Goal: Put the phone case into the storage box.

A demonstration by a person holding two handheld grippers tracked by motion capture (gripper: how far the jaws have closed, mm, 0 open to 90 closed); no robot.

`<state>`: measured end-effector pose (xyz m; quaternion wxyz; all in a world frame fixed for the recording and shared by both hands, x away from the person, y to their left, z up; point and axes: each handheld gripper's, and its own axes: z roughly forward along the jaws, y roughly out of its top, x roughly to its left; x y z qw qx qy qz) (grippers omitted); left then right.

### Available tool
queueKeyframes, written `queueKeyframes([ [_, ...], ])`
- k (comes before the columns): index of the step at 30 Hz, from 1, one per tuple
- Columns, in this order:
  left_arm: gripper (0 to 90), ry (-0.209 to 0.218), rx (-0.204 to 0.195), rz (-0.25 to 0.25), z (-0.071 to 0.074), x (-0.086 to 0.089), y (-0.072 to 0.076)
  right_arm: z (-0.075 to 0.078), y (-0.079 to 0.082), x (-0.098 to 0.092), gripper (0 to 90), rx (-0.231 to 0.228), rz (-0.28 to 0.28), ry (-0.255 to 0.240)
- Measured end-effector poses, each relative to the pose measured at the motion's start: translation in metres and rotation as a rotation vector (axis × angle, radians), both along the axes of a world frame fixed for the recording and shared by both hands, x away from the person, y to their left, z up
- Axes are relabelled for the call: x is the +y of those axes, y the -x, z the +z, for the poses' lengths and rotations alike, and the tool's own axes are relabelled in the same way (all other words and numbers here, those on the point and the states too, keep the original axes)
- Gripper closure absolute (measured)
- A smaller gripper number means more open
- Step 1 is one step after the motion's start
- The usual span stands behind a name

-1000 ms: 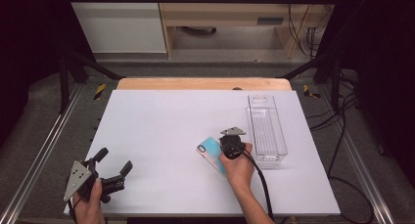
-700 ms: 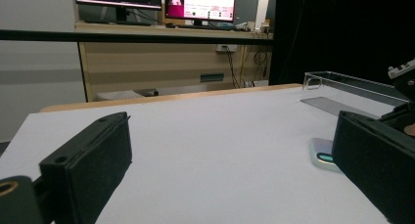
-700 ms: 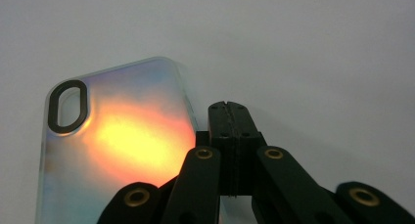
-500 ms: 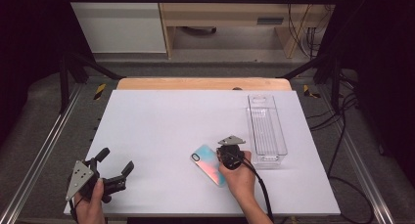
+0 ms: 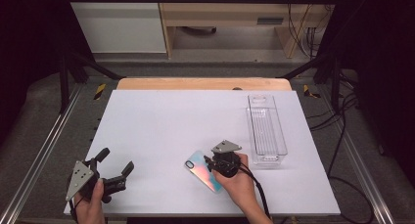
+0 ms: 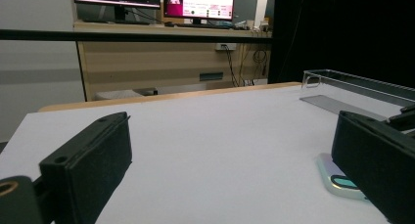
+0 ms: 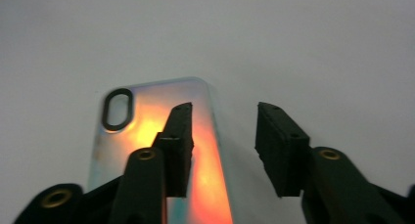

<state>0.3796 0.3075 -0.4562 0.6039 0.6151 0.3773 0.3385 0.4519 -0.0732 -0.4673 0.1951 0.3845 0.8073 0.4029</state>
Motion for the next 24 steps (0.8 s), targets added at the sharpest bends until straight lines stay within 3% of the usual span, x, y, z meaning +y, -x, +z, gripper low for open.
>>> queueKeyframes([
  [1, 1.0, 0.000, 0.000, 0.000, 0.000, 0.000, 0.000, 0.000, 0.000, 0.000, 51.4, 0.000, 0.000, 0.000],
  [2, 1.0, -0.005, -0.001, -0.001, 0.000, -0.001, 0.000, 0.005, 0.006, -0.003, 37.3, -0.015, 0.053, 0.000],
  [3, 1.0, -0.005, -0.001, -0.001, 0.000, -0.001, 0.000, 0.005, 0.006, -0.003, 37.3, -0.015, 0.053, 0.000],
  [6, 1.0, -0.009, 0.001, -0.004, 0.000, -0.003, 0.000, 0.008, 0.017, -0.007, 19.1, 0.013, 0.116, 0.035],
  [8, 1.0, -0.013, 0.003, -0.005, 0.000, -0.003, 0.000, 0.008, 0.022, -0.009, 14.6, 0.025, 0.141, 0.044],
  [10, 1.0, -0.016, 0.001, -0.005, 0.000, -0.003, 0.000, 0.008, 0.023, -0.009, 12.3, 0.026, 0.149, 0.048],
  [14, 0.9, -0.017, 0.002, -0.004, 0.000, -0.003, 0.001, 0.005, 0.029, -0.011, 7.8, 0.080, 0.178, 0.080],
  [24, 0.9, -0.016, 0.004, -0.006, 0.000, -0.004, 0.000, -0.006, 0.036, -0.016, 6.6, 0.115, 0.145, 0.090],
])
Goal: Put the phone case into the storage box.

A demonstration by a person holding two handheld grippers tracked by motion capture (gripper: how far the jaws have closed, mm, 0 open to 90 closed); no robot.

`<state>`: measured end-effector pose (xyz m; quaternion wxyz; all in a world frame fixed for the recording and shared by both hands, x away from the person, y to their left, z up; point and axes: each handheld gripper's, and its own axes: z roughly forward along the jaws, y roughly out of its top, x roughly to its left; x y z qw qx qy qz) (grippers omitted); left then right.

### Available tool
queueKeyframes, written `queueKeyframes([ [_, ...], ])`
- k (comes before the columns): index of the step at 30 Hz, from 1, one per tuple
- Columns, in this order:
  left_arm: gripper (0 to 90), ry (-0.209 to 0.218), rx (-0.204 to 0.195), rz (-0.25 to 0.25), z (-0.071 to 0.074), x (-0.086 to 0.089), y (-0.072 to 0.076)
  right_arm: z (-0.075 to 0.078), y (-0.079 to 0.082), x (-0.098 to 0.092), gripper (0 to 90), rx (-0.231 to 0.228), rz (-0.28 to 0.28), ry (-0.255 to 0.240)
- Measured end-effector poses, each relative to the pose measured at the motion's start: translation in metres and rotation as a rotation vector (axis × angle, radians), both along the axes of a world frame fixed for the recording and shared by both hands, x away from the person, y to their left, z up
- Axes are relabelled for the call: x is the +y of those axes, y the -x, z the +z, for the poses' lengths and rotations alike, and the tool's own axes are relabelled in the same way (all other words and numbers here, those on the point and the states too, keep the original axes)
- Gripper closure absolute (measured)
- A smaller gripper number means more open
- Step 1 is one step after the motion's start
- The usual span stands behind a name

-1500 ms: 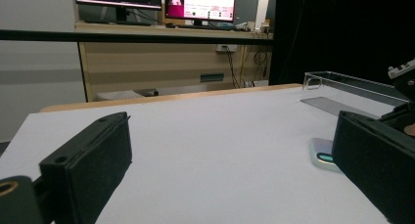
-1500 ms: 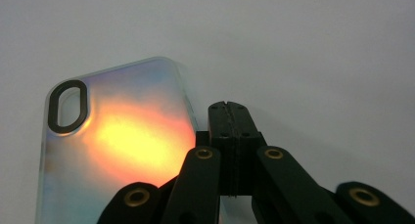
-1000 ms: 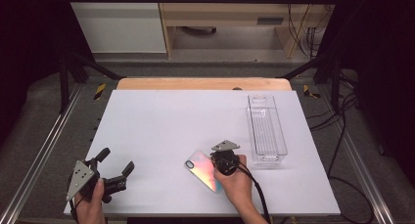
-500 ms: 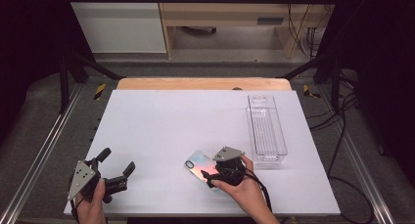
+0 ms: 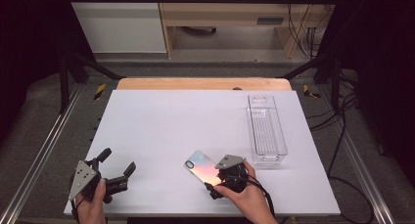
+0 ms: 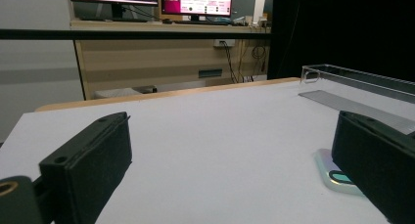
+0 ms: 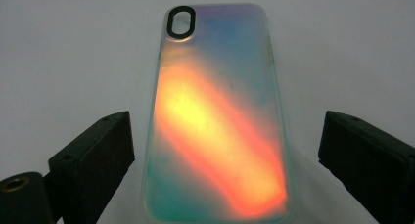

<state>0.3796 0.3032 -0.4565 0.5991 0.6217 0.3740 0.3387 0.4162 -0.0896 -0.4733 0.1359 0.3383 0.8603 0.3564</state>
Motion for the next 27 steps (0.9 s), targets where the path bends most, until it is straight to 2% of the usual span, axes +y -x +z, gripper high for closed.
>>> queueKeyframes([
  [8, 0.9, -0.008, 0.000, -0.003, 0.000, -0.001, 0.000, -0.010, 0.004, 0.000, 6.9, 0.013, -0.007, -0.008],
  [21, 0.9, -0.020, 0.002, -0.010, 0.000, -0.004, 0.000, -0.018, 0.007, 0.004, 9.2, -0.018, -0.013, -0.008],
  [27, 0.9, -0.015, 0.002, -0.019, 0.000, -0.006, 0.001, -0.019, 0.008, -0.001, 16.4, -0.034, -0.025, -0.031],
])
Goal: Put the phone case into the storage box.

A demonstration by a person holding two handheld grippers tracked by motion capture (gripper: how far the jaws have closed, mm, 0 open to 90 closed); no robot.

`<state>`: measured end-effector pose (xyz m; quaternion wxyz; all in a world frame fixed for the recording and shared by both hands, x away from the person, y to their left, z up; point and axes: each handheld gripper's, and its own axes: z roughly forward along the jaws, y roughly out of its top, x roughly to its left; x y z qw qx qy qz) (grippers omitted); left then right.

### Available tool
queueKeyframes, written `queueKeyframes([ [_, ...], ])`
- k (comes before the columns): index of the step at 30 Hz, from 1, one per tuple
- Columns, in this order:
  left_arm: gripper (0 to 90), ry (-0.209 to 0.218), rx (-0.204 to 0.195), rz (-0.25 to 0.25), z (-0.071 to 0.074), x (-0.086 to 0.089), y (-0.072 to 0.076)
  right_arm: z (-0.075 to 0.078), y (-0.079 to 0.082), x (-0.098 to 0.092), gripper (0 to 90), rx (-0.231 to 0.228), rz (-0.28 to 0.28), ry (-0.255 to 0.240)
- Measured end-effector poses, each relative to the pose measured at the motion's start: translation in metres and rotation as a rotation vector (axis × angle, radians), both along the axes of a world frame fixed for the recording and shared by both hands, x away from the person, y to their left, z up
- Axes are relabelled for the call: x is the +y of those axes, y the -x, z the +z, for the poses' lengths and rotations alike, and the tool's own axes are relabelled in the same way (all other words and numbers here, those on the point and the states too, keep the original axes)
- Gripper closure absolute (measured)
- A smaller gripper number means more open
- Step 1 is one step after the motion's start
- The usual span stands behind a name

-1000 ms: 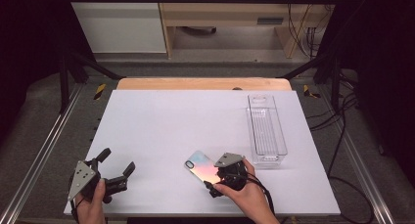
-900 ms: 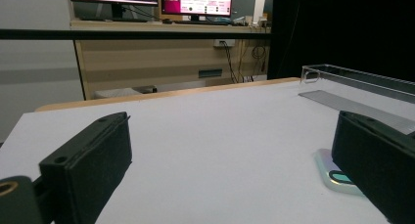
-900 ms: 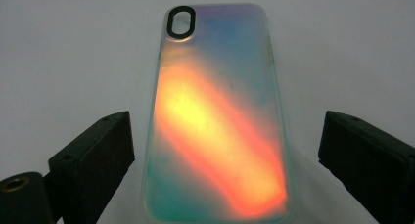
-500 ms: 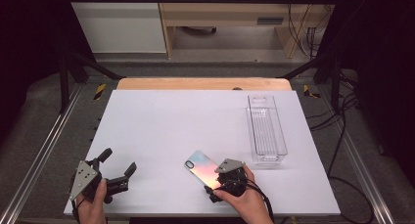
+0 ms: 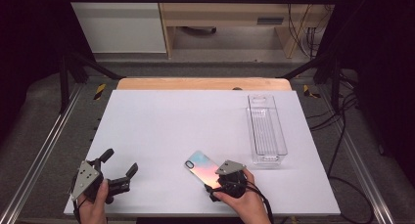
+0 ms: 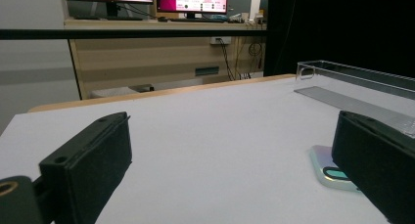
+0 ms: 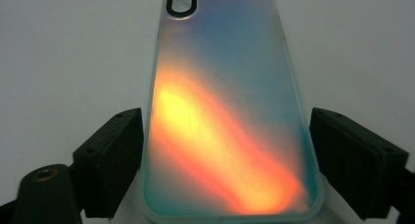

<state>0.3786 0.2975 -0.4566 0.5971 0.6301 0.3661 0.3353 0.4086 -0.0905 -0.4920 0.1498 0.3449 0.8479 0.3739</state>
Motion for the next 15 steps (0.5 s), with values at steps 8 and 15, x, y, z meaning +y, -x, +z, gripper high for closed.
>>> queueKeyframes([
  [8, 1.0, -0.003, 0.008, 0.004, 0.000, -0.001, 0.002, 0.001, -0.002, 0.000, 17.5, -0.007, 0.013, 0.009],
  [15, 1.0, -0.039, 0.029, 0.005, -0.001, -0.005, 0.005, 0.010, -0.013, -0.012, 17.6, -0.079, 0.002, -0.065],
])
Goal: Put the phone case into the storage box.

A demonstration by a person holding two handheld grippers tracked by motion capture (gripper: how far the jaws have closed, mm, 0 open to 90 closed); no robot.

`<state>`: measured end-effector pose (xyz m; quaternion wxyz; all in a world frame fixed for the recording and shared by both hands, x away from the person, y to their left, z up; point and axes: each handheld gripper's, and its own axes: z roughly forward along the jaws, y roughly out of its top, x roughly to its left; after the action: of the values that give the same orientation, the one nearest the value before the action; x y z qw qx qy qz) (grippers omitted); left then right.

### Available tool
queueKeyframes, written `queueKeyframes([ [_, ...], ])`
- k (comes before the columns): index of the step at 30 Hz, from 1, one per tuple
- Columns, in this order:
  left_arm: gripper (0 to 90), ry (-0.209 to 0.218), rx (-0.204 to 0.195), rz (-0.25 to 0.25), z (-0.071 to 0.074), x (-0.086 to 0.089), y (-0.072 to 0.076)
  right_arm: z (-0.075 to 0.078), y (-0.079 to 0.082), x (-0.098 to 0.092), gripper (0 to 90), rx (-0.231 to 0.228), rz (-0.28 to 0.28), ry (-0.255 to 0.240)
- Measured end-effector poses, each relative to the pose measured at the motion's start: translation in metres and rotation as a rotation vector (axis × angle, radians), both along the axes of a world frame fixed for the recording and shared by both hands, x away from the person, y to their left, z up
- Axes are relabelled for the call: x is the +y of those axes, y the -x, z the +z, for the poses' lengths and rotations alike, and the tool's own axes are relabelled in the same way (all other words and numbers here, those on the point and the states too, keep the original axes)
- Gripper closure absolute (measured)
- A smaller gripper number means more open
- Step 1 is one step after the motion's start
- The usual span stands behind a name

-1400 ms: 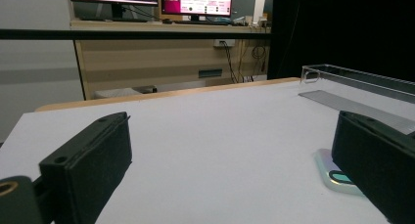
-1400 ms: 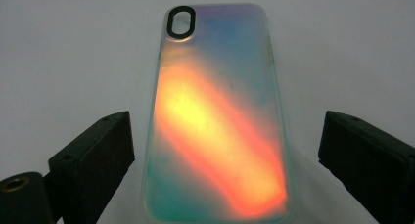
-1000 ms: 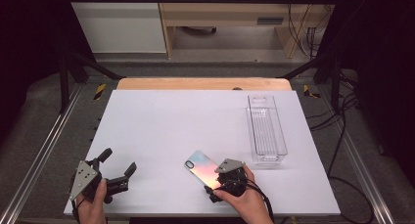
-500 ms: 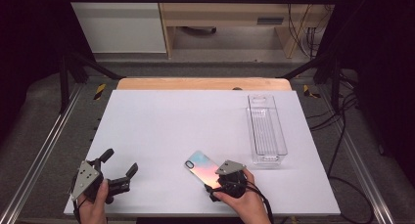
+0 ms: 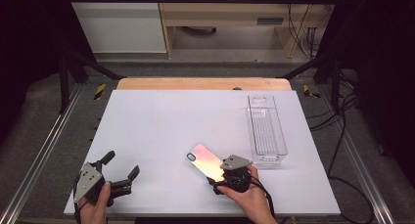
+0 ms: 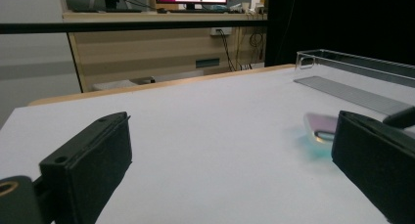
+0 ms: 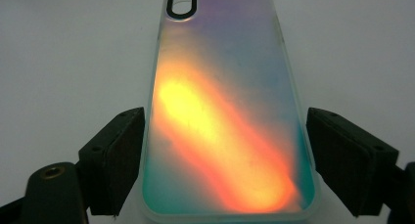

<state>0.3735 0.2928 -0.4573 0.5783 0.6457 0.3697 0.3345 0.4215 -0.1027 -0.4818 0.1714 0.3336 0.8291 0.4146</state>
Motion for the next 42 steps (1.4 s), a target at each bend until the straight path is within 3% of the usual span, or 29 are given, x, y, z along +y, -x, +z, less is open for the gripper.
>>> queueKeyframes([
  [7, 0.2, -0.004, 0.035, -0.043, 0.001, -0.018, 0.001, 0.016, 0.000, -0.015, 17.6, -0.094, -0.042, -0.076],
  [10, 0.3, 0.002, 0.042, -0.055, 0.002, -0.023, 0.001, 0.020, 0.001, -0.017, 17.6, -0.114, -0.046, -0.093],
  [13, 0.2, 0.009, 0.048, -0.087, 0.003, -0.029, 0.000, 0.032, 0.002, -0.017, 17.5, -0.169, -0.042, -0.102],
  [15, 0.3, -0.009, 0.054, -0.099, 0.005, -0.033, -0.005, 0.042, -0.001, -0.016, 17.5, -0.205, -0.043, -0.113],
  [17, 0.5, 0.016, 0.065, -0.104, 0.014, -0.040, -0.011, 0.056, -0.011, -0.017, 17.6, -0.249, -0.059, -0.143],
  [18, 0.5, 0.016, 0.065, -0.104, 0.014, -0.040, -0.011, 0.056, -0.011, -0.017, 17.6, -0.249, -0.059, -0.143],
  [21, 0.5, -0.021, 0.053, -0.119, 0.031, -0.052, -0.014, 0.067, -0.023, -0.018, 17.6, -0.286, -0.071, -0.184],
  [22, 0.6, -0.034, 0.047, -0.137, 0.044, -0.059, -0.018, 0.069, -0.026, -0.017, 17.5, -0.322, -0.078, -0.215],
  [23, 0.6, -0.034, 0.047, -0.137, 0.044, -0.059, -0.018, 0.068, -0.025, -0.018, 17.6, -0.336, -0.083, -0.232],
  [24, 0.6, -0.038, 0.057, -0.162, 0.055, -0.066, -0.023, 0.065, -0.025, -0.017, 17.5, -0.338, -0.089, -0.250],
  [25, 0.6, -0.038, 0.057, -0.162, 0.055, -0.066, -0.023, 0.065, -0.025, -0.017, 17.5, -0.338, -0.089, -0.250],
  [26, 0.6, -0.036, 0.064, -0.172, 0.061, -0.069, -0.026, 0.060, -0.021, -0.017, 17.5, -0.357, -0.084, -0.217],
  [31, 0.9, -0.014, 0.073, -0.203, 0.078, -0.082, -0.037, 0.058, -0.016, -0.024, 17.5, -0.365, -0.099, -0.244],
  [37, 1.3, 0.019, 0.109, -0.262, 0.089, -0.102, -0.051, 0.058, -0.013, -0.027, 17.5, -0.376, -0.107, -0.259],
  [42, 1.4, 0.008, 0.136, -0.274, 0.090, -0.118, -0.061, 0.056, -0.012, -0.025, 17.5, -0.384, -0.105, -0.256],
])
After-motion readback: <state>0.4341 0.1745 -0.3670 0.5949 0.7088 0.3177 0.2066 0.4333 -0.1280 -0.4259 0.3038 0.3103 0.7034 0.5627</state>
